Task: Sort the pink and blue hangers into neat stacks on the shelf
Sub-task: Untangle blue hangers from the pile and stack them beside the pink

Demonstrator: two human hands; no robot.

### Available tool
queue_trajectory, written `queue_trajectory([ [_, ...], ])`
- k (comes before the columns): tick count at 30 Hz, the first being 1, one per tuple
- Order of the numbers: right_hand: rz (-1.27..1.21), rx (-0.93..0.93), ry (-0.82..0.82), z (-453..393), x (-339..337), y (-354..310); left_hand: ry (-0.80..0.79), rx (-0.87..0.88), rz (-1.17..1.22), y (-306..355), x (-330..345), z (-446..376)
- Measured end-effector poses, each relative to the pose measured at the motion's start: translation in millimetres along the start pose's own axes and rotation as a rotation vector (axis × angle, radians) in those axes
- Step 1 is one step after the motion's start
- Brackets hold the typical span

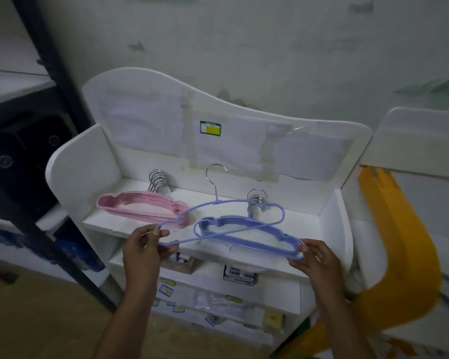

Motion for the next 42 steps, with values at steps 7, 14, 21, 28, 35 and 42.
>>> queue_trajectory([
  [7, 0.004, 0.062, -0.006, -45.9, -6.4, 26.9, 0.006, -0.023, -0.044, -17.1, 25.5, -19.2],
  [14, 0.179, 0.068, 0.056, -68.5, -13.4, 41.3, 0.011, -0.045, -0.055, -28.2, 40.0, -32.5],
  [21, 0.710, -0.065, 0.096, -72.2, -19.0, 27.9, -0.022, -0.083, -0.078, -41.7, 51.0, -47.9],
  [28, 0.648, 0.007, 0.087, -73.8, -23.2, 26.0, -0.121, -0.131, -0.131, -60.5, 60.8, -66.0],
  [35, 0.648, 0.002, 0.103, -74.4, -23.6, 9.3, -0.207, -0.223, -0.149, -81.8, 74.3, -88.0],
  [42, 0.598, 0.014, 0.142, -77.4, -14.3, 7.1, -0.303, -0.257, -0.176, -98.1, 87.1, -106.5],
])
Point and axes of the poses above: each hand's wrist, its own z-axis away from the middle knuckle, its own x-axis out of the palm, y = z × x, the point moved 5 cm from there along -z, towards the middle knuckle, and after that the axes turned 8 degrees about -y, right-handed, at the moved point
